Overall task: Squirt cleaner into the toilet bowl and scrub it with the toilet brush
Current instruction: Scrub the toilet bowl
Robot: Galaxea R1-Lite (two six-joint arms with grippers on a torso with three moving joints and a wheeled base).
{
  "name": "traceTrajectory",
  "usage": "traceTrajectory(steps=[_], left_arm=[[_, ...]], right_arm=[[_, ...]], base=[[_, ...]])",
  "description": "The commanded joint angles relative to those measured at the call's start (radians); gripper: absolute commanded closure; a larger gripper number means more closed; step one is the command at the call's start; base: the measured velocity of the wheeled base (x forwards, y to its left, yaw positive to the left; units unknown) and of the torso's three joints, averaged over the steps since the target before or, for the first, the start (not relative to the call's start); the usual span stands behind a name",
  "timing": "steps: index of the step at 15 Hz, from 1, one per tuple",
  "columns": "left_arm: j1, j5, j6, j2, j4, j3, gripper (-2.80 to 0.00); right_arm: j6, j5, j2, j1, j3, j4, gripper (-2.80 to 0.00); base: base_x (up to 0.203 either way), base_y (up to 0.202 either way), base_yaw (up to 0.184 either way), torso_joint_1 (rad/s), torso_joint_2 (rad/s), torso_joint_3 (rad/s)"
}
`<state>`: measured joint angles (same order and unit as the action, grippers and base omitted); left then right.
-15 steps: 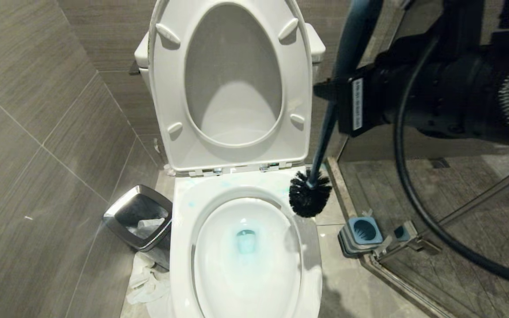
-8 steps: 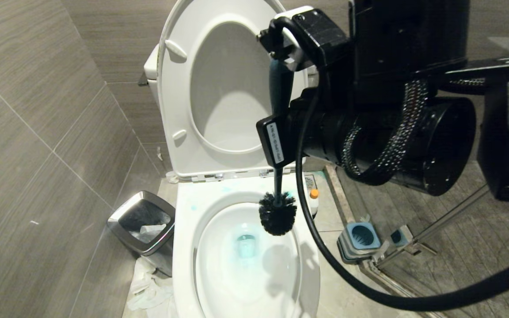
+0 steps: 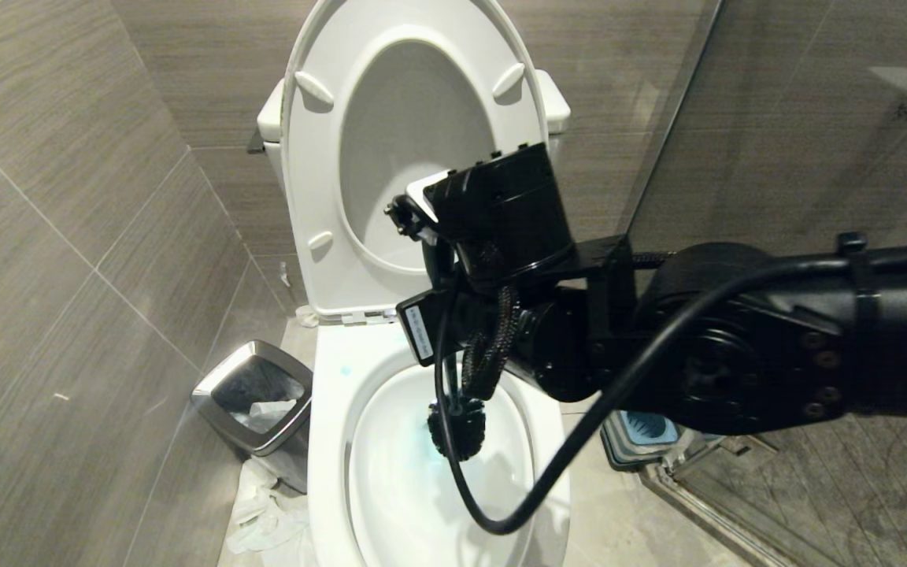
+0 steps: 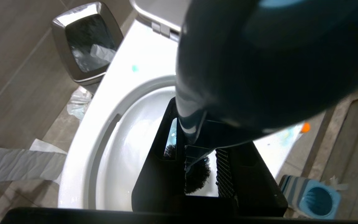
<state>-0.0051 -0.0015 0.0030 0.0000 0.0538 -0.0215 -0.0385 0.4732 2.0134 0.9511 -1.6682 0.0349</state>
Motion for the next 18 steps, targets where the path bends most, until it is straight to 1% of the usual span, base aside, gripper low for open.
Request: traceTrajectory(steps=[1,5,8,14,18], left_arm=[[0.001,0.001,0.0,0.002,0.0,0.0,0.0],[0.001,0.001,0.0,0.002,0.0,0.0,0.0],[0.001,0.001,0.0,0.002,0.0,0.0,0.0],[0.001,0.001,0.0,0.002,0.001,0.0,0.0],[0.001,0.001,0.0,0.002,0.0,0.0,0.0]], right_arm=[[-0.009,0.002,0.123,-0.019,-0.047,-0.009,0.0],[-0.011,0.002,0.257,-0.069,-0.133,-0.059,0.0],[-0.018,0.002,0.297,-0.075,-0.139,-0.065,0.0],[-0.02,0.002,0.383,-0.081,-0.202,-0.064,0.0],[-0.023,0.002,0.423,-0.09,-0.202,-0.066,0.0]], base=[[0.0,0.0,0.0,0.0,0.0,0.0],[0.0,0.0,0.0,0.0,0.0,0.0],[0.0,0.0,0.0,0.0,0.0,0.0],[0.0,0.0,0.0,0.0,0.0,0.0],[0.0,0.0,0.0,0.0,0.0,0.0]])
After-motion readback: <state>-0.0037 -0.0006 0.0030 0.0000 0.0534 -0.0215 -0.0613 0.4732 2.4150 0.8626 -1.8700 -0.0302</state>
